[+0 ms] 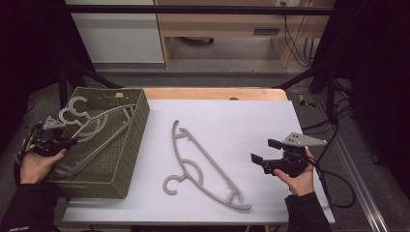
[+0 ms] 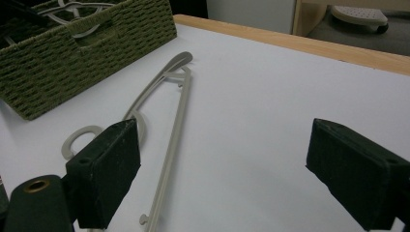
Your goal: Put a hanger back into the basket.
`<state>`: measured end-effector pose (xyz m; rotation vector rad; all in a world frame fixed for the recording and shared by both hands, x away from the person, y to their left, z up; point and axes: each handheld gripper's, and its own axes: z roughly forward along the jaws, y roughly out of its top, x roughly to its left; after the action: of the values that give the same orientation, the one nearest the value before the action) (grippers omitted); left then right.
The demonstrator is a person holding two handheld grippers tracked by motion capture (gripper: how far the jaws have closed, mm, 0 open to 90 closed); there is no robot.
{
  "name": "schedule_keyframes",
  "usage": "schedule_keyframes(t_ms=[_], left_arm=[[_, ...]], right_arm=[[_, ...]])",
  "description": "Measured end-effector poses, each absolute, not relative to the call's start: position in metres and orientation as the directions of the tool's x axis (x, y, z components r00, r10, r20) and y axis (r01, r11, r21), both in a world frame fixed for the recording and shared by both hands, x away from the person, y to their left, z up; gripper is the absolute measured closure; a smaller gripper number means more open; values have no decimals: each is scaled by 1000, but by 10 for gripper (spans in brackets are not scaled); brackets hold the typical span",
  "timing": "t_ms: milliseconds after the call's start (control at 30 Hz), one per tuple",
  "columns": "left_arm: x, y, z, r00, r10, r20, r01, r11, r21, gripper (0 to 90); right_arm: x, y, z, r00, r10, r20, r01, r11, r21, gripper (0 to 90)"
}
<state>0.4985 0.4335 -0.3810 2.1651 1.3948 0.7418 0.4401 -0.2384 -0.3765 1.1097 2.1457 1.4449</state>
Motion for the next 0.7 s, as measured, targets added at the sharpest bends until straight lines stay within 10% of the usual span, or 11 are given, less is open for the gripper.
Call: schedule_keyframes(t_ms=[700], left_arm=[[485,429,-365,308,937,162,634,-330,699,488]], right_arm=[[439,-235,-376,-648,745,157,424,182,887,125]])
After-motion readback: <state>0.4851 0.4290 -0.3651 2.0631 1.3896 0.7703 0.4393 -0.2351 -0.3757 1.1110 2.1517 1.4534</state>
